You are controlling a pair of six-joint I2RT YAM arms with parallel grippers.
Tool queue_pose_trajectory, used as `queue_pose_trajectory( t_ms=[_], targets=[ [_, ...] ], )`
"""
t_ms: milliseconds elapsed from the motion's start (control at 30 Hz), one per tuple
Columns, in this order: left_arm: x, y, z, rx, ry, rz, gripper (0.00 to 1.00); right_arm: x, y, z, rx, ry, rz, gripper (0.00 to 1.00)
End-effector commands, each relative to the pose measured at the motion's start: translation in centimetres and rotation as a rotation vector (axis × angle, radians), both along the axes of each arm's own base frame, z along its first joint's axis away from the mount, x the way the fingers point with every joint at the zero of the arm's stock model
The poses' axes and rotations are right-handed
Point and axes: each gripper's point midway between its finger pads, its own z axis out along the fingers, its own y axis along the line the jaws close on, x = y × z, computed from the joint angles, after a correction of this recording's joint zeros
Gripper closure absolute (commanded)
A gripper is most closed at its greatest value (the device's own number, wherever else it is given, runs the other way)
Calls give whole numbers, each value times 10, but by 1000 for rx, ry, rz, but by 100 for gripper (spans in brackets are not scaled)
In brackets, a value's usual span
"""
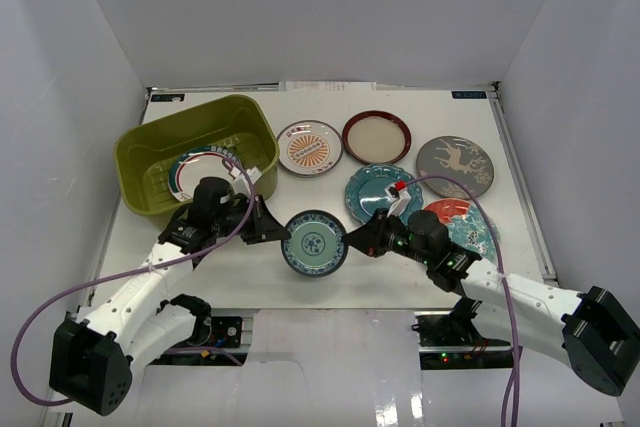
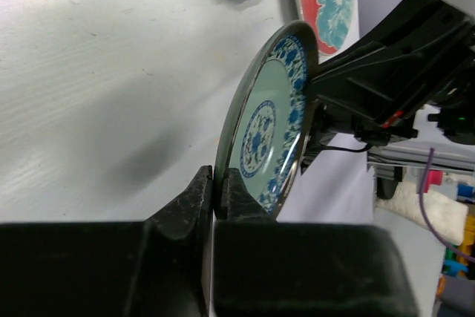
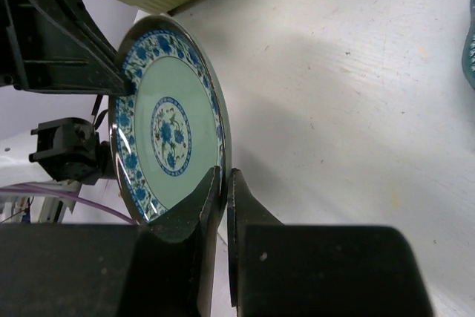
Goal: Place the plates into the plastic bin on the countertop
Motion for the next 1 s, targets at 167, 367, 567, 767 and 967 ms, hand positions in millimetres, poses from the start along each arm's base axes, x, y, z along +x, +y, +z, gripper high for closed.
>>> queue_pose_trajectory(
  t_ms=[167, 367, 567, 767, 967],
  targets=[
    [29, -1, 36, 17, -126, 83, 100, -4, 7, 45, 105, -108, 48, 62],
    [57, 0, 105, 30, -274, 133, 100, -2, -10, 64, 88, -189, -1, 41],
    [115, 62, 159, 210, -405, 541, 100, 17, -45, 50, -46, -226, -185, 40],
    [162, 187, 136, 384, -372, 987, 100, 17, -54, 29, -104, -204, -207, 40],
    [178, 237, 73, 378, -195, 1078, 100, 18, -55, 13, -147, -187, -200, 40]
  ],
)
